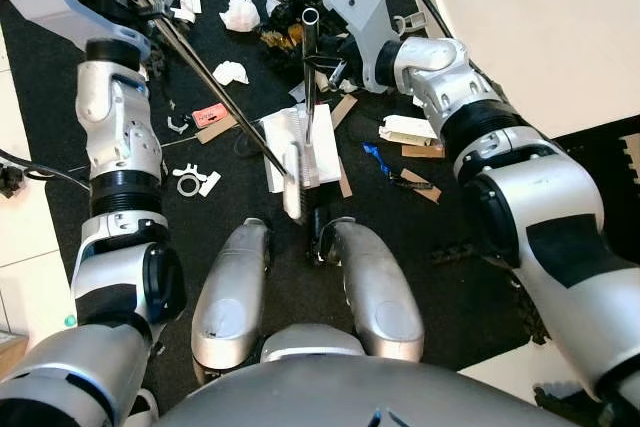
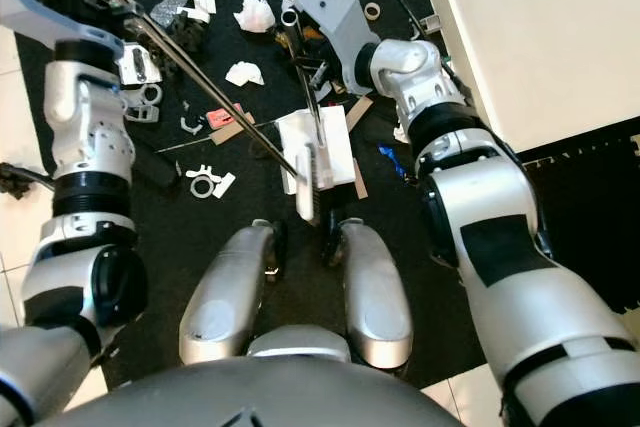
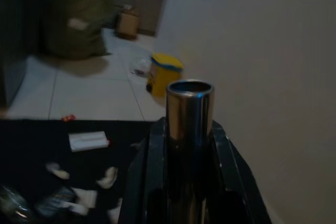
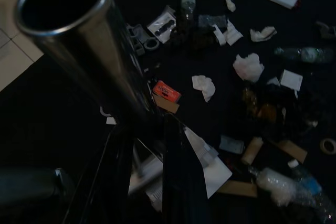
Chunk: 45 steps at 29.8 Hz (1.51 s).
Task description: Sweep floor
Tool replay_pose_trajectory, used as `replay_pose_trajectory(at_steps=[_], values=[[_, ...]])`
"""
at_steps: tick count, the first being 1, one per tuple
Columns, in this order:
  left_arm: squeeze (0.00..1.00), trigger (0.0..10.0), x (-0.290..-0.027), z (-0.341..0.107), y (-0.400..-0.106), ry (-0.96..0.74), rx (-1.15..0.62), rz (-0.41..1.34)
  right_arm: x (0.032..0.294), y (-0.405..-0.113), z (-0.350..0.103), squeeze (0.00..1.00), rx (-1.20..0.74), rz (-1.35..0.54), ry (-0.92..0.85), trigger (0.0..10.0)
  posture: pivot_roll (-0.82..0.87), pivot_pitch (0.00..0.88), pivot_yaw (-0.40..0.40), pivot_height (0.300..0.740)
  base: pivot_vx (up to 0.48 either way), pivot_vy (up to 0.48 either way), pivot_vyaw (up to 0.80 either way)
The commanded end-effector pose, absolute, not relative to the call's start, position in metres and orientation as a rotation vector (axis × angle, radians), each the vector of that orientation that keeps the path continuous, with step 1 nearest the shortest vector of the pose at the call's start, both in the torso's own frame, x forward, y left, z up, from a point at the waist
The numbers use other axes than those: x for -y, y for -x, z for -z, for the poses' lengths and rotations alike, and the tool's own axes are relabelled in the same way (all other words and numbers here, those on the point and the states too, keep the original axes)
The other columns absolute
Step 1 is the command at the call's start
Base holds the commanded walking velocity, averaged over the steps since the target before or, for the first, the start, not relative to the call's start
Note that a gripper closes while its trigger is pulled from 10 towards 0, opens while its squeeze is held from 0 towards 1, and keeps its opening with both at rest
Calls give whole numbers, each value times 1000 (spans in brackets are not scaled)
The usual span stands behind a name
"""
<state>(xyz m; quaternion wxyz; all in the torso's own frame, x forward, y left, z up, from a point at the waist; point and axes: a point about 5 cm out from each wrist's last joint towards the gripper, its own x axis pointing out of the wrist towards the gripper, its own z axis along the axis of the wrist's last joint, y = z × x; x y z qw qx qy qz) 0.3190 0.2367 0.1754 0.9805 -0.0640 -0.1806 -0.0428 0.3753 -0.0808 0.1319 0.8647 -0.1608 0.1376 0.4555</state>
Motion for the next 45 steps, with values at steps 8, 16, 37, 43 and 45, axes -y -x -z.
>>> replay_pose_trajectory(at_steps=[8, 16, 37, 43, 45], values=[[0, 10000, -279, -182, -298, -158, 217, 28, 92, -363, -102, 0, -425, -935, 301, 10000, 91, 266, -83, 740, 0, 0, 0], [0, 10000, -283, -177, -320, -245, 111, 14, 92, -363, -101, 0, -432, -930, 303, 10000, 70, 267, -81, 740, 0, 0, 0], [0, 10000, -285, -96, -303, 137, 40, -250, 98, -362, -98, 0, -442, -931, 296, 10000, 10, 317, -113, 740, 0, 0, 0], [0, 10000, -268, -84, -312, 572, 99, -218, 97, -363, -100, 0, -441, -936, 299, 10000, -10, 325, -130, 740, 0, 0, 0], [0, 10000, -268, -83, -314, 587, 114, -225, 97, -363, -100, 0, -440, -936, 299, 10000, -20, 330, -136, 740, 0, 0, 0]])
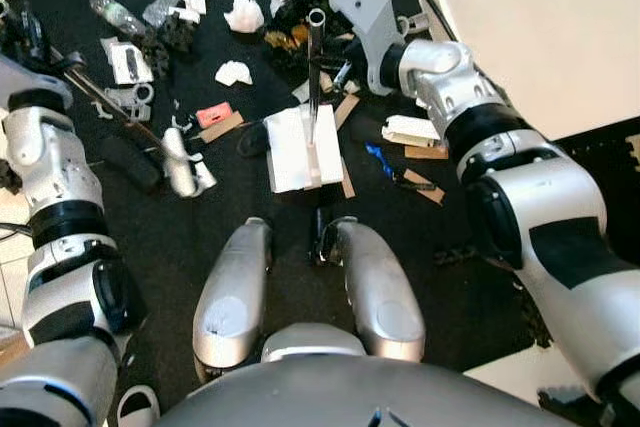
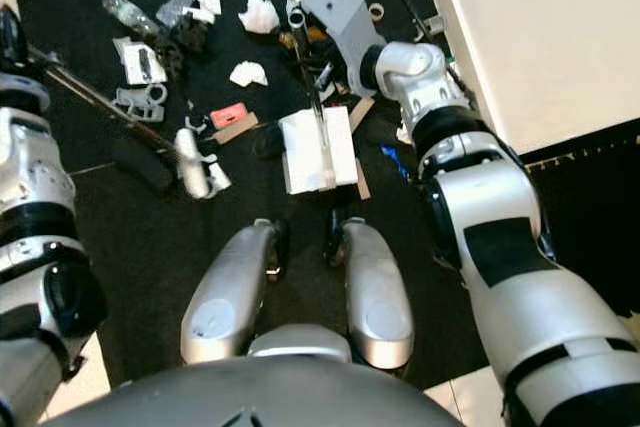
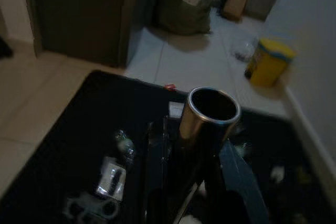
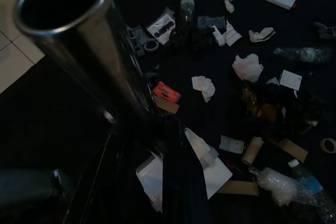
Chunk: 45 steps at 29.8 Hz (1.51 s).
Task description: Sweep floor
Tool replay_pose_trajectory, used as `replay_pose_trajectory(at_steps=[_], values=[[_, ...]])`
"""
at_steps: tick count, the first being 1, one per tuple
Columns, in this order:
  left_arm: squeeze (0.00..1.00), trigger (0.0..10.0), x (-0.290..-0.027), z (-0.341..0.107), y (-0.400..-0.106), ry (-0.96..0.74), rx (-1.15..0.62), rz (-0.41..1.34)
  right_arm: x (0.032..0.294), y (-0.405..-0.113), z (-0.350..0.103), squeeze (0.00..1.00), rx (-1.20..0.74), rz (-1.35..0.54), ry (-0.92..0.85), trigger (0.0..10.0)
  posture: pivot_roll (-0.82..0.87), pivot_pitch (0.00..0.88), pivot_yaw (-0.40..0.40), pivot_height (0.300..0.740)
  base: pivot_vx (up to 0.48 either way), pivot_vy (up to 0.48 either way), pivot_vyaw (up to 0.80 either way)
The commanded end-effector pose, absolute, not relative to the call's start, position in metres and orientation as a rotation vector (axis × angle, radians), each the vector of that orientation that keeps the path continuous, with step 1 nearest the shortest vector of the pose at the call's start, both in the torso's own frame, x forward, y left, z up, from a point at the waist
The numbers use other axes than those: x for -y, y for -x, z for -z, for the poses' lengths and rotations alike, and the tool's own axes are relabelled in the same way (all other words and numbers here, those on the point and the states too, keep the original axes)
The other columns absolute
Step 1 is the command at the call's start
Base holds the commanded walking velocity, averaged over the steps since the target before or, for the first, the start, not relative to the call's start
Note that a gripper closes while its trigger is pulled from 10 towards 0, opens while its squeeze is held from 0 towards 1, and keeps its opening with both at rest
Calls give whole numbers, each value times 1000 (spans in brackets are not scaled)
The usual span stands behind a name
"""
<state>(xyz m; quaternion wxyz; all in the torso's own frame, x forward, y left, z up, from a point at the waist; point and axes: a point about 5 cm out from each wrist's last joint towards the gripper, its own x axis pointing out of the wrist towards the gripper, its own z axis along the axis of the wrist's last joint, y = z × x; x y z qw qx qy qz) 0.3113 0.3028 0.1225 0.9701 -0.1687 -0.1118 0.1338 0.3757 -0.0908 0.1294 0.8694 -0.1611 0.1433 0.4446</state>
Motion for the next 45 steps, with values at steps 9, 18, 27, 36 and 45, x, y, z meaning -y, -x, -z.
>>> replay_pose_trajectory(at_steps=[9, 18, 27, 36, 45], values=[[0, 10000, -263, -128, -338, 804, 374, -114, 103, -364, -101, 0, -443, -934, 304, 10000, -35, 339, -149, 740, 0, 0, 0], [0, 10000, -255, -172, -348, 769, 515, 74, 97, -365, -105, 0, -428, -932, 298, 10000, -6, 325, -130, 740, 0, 0, 0], [0, 10000, -272, -193, -326, 590, 523, 132, 98, -366, -106, 0, -421, -924, 295, 10000, 17, 314, -114, 740, 0, 0, 0], [0, 10000, -322, -201, -283, 258, 342, 150, 96, -365, -104, 0, -419, -919, 287, 10000, 59, 311, -95, 740, 0, 0, 0], [0, 10000, -350, -196, -276, 115, 190, 98, 97, -366, -105, 0, -417, -918, 289, 10000, 56, 306, -97, 740, 0, 0, 0]])
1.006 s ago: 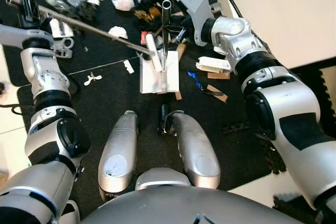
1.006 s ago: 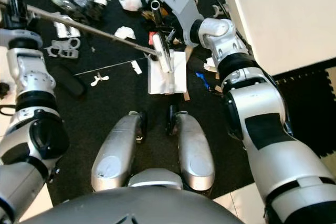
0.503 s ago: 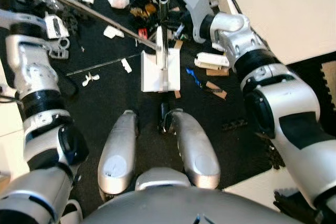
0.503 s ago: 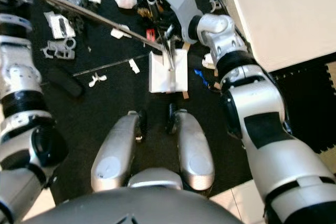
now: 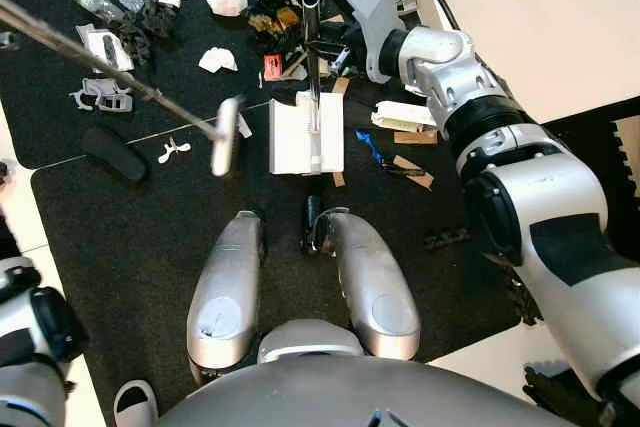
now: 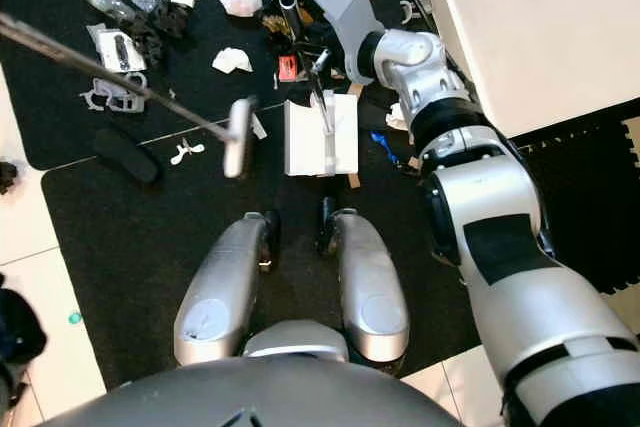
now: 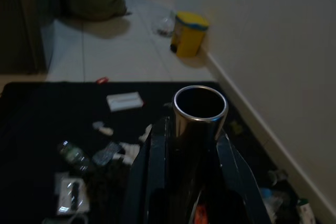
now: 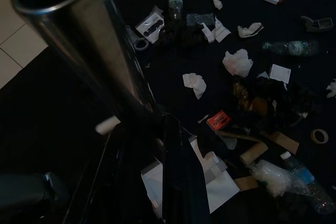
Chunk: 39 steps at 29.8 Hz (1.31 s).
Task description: Sweep floor
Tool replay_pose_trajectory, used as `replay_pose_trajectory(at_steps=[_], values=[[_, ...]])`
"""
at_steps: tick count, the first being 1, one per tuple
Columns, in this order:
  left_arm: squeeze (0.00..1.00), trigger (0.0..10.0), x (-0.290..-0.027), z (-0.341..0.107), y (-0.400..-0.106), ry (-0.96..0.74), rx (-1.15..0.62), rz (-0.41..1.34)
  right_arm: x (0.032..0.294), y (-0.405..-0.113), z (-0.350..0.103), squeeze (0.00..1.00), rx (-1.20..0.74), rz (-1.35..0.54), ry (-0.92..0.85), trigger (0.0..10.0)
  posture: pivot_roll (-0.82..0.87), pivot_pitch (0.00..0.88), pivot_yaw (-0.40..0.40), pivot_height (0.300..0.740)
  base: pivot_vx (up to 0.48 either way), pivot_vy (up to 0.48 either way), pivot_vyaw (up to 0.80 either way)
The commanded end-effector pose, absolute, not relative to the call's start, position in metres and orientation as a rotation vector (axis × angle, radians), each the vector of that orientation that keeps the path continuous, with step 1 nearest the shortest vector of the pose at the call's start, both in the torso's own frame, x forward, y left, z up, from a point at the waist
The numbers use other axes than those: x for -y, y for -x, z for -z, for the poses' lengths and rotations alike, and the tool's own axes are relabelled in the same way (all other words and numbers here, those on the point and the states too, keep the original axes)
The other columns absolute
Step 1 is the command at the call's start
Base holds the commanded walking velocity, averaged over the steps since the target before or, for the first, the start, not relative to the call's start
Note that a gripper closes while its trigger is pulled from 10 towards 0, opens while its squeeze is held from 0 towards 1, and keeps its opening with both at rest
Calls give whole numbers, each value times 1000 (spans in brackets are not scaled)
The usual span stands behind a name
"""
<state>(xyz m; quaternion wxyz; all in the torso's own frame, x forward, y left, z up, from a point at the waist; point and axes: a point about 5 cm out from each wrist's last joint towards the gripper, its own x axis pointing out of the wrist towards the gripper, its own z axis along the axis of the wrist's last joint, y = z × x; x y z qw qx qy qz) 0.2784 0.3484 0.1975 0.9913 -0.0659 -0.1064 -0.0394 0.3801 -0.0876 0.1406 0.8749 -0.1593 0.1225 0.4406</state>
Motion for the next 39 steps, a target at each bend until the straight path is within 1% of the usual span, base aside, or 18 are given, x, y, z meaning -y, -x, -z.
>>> replay_pose_trajectory(at_steps=[1, 4, 8, 11, 17, 21, 24, 26, 28, 29, 30, 31, 32, 33, 34, 35, 37, 39], values=[[0, 10000, -351, -195, -278, 111, 178, 96, 97, -366, -105, 0, -418, -917, 290, 10000, 56, 307, -98, 740, 0, 0, 0], [0, 10000, -353, -193, -280, 110, 160, 93, 98, -366, -105, 0, -419, -916, 291, 10000, 56, 307, -98, 740, 0, 0, 0], [0, 10000, -363, -186, -287, -18, 81, 27, 101, -366, -104, 0, -422, -914, 294, 10000, 34, 310, -95, 740, 0, 0, 0], [0, 10000, -367, -189, -288, -65, 80, 2, 104, -365, -103, 0, -426, -910, 296, 10000, 33, 310, -95, 740, 0, 0, 0], [0, 10000, -373, -193, -287, -93, 76, -18, 106, -365, -102, 0, -430, -905, 297, 10000, 32, 308, -93, 740, 0, 0, 0], [0, 10000, -396, -205, -277, -127, 76, -103, 107, -365, -102, 0, -431, -900, 296, 10000, 38, 306, -91, 740, 0, 0, 0], [0, 10000, -398, -206, -276, -161, 69, -116, 107, -365, -102, 0, -431, -898, 295, 10000, 46, 307, -96, 740, 0, 0, 0], [0, 10000, -393, -204, -279, -199, 63, -88, 107, -365, -102, 0, -432, -898, 295, 10000, 49, 307, -97, 740, 0, 0, 0], [0, 10000, -366, -200, -292, -212, 128, -4, 104, -365, -102, 0, -431, -902, 293, 10000, 51, 304, -100, 740, 0, 0, 0], [0, 10000, -366, -200, -292, -212, 128, -4, 104, -365, -102, 0, -431, -902, 293, 10000, 51, 304, -100, 740, 0, 0, 0], [0, 10000, -347, -202, -301, -214, 187, 35, 102, -365, -102, 0, -428, -905, 290, 10000, 50, 299, -100, 740, 0, 0, 0], [0, 10000, -335, -203, -306, -214, 228, 55, 101, -365, -103, 0, -426, -907, 288, 10000, 50, 299, -100, 740, 0, 0, 0], [0, 10000, -335, -203, -306, -214, 228, 55, 101, -365, -103, 0, -426, -907, 288, 10000, 50, 299, -100, 740, 0, 0, 0], [0, 10000, -313, -212, -318, -214, 309, 56, 100, -366, -104, 0, -422, -908, 285, 10000, 44, 294, -98, 740, 0, 0, 0], [0, 10000, -307, -217, -321, -212, 335, 56, 100, -366, -104, 0, -420, -907, 285, 10000, 42, 294, -97, 740, 0, 0, 0], [0, 10000, -307, -217, -321, -212, 335, 56, 100, -366, -104, 0, -420, -907, 285, 10000, 42, 294, -97, 740, 0, 0, 0], [0, 10000, -300, -232, -327, -207, 404, 38, 100, -367, -105, 0, -417, -903, 283, 10000, 38, 291, -93, 740, 0, 0, 0], [0, 10000, -301, -240, -329, -205, 432, 23, 101, -367, -106, 0, -416, -901, 284, 10000, 38, 290, -91, 740, 0, 0, 0]])
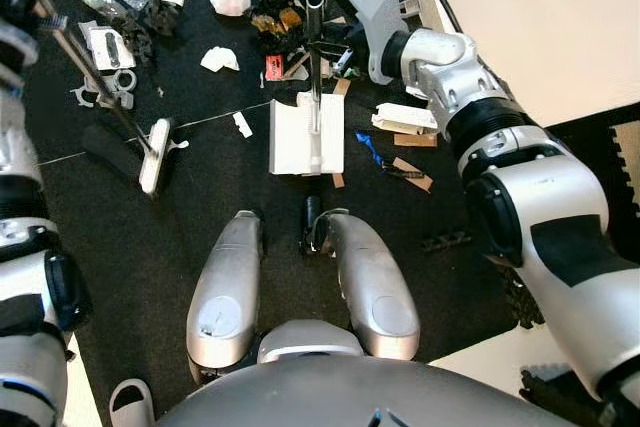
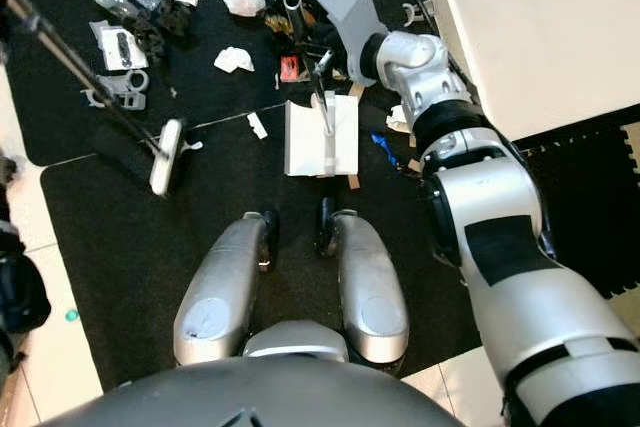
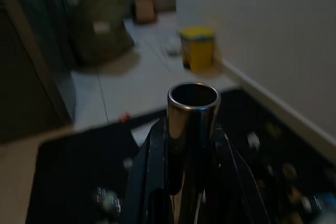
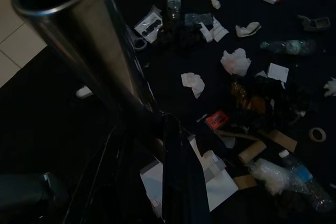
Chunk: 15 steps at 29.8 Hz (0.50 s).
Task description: Sweep floor
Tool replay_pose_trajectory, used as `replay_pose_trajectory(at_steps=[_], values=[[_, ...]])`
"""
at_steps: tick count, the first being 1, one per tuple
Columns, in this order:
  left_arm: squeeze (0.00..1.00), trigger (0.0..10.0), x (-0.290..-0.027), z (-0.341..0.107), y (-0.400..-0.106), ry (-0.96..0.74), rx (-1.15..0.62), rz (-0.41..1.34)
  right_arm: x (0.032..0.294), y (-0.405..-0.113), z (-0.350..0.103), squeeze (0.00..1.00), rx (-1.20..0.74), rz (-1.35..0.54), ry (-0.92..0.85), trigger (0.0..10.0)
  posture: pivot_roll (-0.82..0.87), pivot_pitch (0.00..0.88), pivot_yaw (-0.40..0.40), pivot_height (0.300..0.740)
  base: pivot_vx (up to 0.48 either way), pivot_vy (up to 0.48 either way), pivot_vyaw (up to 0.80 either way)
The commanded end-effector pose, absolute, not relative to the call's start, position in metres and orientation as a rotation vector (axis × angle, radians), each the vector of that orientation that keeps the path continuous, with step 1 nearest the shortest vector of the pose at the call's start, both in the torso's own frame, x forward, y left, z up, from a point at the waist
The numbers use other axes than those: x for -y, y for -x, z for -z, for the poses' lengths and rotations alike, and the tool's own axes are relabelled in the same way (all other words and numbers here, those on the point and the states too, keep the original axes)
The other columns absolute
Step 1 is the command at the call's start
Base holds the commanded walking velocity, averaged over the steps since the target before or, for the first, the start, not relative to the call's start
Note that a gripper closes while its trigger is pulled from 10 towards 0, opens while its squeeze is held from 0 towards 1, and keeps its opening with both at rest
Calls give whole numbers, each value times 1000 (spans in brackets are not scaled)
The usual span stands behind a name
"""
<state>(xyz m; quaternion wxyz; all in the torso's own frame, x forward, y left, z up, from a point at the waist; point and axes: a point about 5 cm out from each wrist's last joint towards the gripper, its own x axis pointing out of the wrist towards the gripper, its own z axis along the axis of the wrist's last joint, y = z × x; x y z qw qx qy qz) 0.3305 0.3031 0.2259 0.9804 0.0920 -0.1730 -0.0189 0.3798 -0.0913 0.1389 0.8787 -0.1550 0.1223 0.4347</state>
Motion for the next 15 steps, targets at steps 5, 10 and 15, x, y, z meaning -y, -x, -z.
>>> replay_pose_trajectory(at_steps=[5, 10, 15], values=[[0, 10000, -311, -253, -331, -317, 389, 3, 106, -368, -106, 0, -414, -886, 283, 10000, 40, 284, -77, 740, 0, 0, 0], [0, 10000, -318, -240, -329, -446, 252, 23, 107, -367, -105, 0, -415, -880, 281, 10000, 45, 282, -74, 740, 0, 0, 0], [0, 10000, -320, -216, -332, -438, 141, 19, 105, -368, -106, 0, -413, -878, 279, 10000, 51, 284, -77, 740, 0, 0, 0]])
